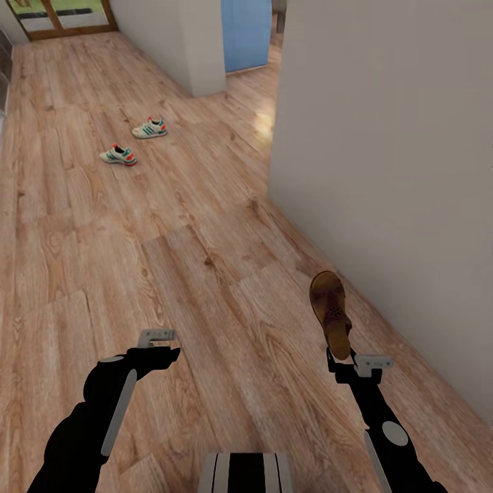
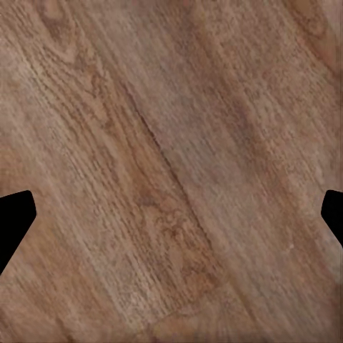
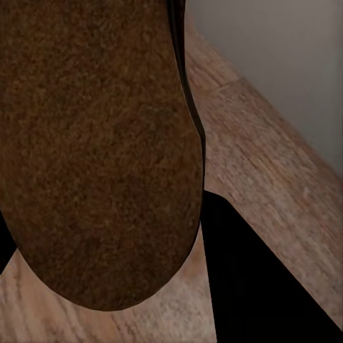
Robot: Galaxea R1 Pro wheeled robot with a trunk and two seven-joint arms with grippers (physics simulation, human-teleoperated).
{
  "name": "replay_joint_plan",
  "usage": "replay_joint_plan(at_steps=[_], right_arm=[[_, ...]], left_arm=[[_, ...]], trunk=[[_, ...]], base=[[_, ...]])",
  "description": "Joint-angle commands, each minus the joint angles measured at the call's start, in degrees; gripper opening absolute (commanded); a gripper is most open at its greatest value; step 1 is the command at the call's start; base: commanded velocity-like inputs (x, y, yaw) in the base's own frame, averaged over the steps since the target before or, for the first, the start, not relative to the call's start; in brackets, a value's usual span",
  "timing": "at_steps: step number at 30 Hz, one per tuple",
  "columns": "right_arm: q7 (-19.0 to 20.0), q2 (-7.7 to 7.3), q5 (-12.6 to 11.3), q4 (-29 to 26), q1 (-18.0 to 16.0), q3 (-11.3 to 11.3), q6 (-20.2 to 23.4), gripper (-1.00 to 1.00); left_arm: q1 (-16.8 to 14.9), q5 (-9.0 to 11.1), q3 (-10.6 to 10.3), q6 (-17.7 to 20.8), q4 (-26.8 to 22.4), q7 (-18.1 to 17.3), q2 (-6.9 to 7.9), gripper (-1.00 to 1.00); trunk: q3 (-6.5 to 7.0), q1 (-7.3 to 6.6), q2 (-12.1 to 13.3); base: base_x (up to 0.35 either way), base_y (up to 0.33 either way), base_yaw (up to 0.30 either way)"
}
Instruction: Pick up the two gym shoes and the two sandals from the corridor floor and place them onto the hallstand (shoe rack) in the corridor, making sure they are on the rack and not on the floor. Arrange them so the two gym shoes are next to each other and the two sandals are next to each other.
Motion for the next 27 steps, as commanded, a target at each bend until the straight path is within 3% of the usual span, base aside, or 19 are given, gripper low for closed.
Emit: replay_joint_plan(at_steps=[1,13,27], right_arm=[[0.05,0.0,-0.21,0.01,0.0,0.0,0.0,-1.0],[0.04,0.0,-0.21,0.01,0.0,0.0,-0.01,-1.0],[0.03,0.0,-0.21,0.04,0.0,0.0,-0.01,-1.0]], left_arm=[[0.0,0.0,0.0,0.0,0.0,0.0,0.01,1.0],[0.08,0.08,0.11,0.0,0.08,-0.09,0.1,1.0],[0.09,0.09,0.17,0.01,0.09,-0.09,0.09,1.0]], trunk=[[0.19,-0.23,0.42],[0.19,-0.23,0.42],[0.19,-0.23,0.42]], base=[[0.0,0.0,0.0],[0.0,0.013,0.0],[0.0,0.272,-0.024]])
